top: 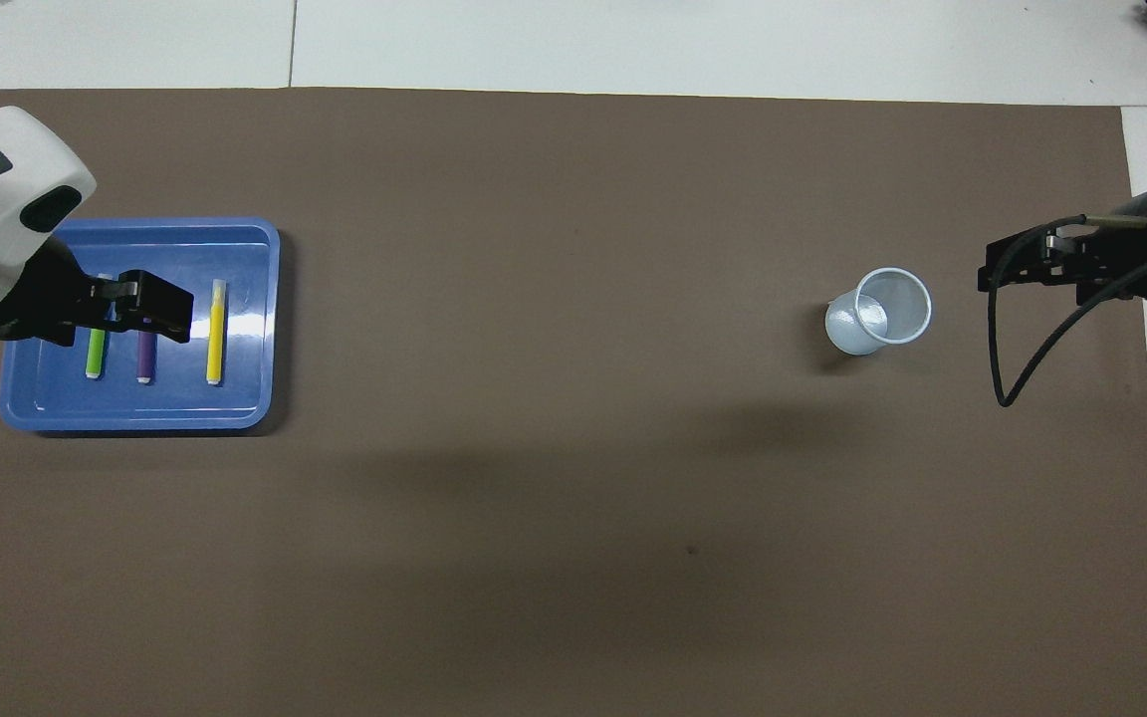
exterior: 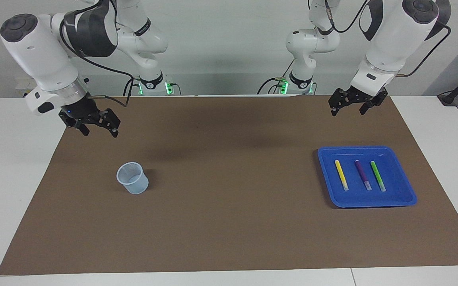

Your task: Right arm passes pens to left for tray arrangement

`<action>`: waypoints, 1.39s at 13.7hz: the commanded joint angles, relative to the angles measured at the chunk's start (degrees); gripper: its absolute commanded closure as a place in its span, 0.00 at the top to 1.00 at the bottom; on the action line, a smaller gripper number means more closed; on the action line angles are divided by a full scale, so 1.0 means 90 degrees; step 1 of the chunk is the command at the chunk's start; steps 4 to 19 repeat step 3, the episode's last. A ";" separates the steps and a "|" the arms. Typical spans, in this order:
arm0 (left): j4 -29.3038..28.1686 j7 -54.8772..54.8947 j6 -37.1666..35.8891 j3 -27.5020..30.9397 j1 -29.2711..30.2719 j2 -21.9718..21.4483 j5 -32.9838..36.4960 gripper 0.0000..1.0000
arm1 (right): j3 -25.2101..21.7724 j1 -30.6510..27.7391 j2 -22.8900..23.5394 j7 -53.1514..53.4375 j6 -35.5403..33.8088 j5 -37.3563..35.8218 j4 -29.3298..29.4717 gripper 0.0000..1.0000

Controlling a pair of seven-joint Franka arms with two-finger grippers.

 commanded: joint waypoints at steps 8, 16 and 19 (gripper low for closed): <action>-0.0297 -0.0078 0.0192 0.0114 -0.0114 -0.0230 -0.0079 1.00 | 0.0054 -0.0074 -0.0142 -0.0105 -0.0053 -0.0153 -0.0119 1.00; -0.0297 -0.0078 0.0192 0.0114 -0.0114 -0.0230 -0.0079 1.00 | 0.0054 -0.0074 -0.0142 -0.0105 -0.0053 -0.0153 -0.0119 1.00; -0.0297 -0.0078 0.0192 0.0114 -0.0114 -0.0230 -0.0079 1.00 | 0.0054 -0.0074 -0.0142 -0.0105 -0.0053 -0.0153 -0.0119 1.00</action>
